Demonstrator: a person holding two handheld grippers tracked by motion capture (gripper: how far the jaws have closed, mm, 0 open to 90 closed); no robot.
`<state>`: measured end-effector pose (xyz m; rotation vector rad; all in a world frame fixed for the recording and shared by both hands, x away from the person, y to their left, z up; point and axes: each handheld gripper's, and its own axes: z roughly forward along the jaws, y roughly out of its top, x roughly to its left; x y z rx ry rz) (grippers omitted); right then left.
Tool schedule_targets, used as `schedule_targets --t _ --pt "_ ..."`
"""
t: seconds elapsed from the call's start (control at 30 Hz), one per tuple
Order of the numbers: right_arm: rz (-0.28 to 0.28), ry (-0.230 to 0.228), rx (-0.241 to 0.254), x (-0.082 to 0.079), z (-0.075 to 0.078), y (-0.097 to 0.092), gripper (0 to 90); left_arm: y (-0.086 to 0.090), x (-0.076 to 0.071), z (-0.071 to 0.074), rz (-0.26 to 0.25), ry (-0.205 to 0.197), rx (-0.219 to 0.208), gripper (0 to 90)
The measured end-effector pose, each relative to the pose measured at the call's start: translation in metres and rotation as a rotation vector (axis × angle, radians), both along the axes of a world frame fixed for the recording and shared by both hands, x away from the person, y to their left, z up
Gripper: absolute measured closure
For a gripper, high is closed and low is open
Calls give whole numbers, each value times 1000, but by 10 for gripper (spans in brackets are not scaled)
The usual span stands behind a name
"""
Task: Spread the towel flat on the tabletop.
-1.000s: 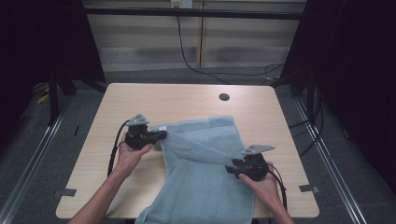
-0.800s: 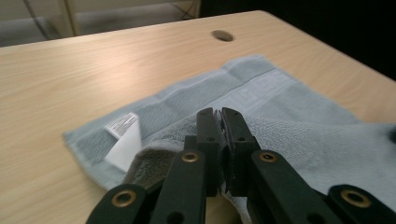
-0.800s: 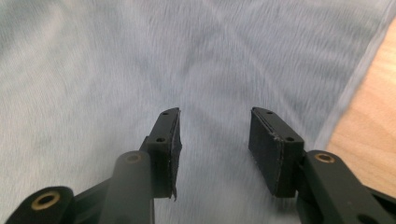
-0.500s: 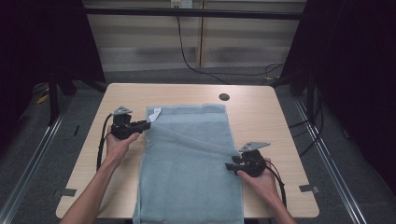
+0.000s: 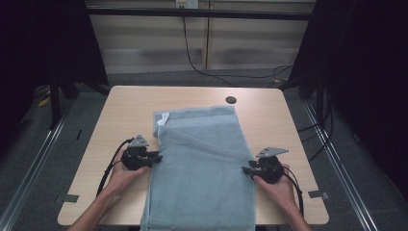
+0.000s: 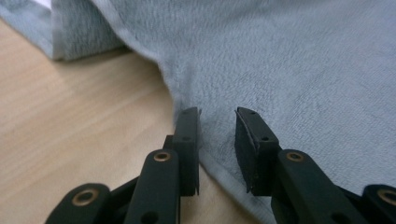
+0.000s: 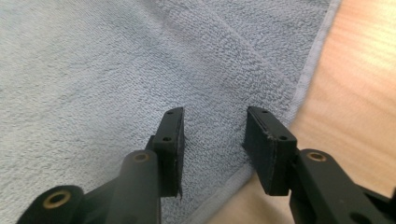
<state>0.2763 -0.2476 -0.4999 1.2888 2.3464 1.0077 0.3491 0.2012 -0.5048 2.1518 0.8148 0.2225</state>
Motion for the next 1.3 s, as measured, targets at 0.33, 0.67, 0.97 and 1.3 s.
schedule_targets --t 0.33,0.67,0.97,1.3 --pt "53 11 56 -32 -1 1 566 9 -43 4 -61 -30 55 714" --pt "127 48 87 -78 2 13 563 26 -99 7 -130 47 19 713" --pt "109 33 216 -61 17 10 542 25 -73 15 -38 36 -63 681" --pt "25 29 63 34 2 24 497 -9 15 8 76 30 -49 679"
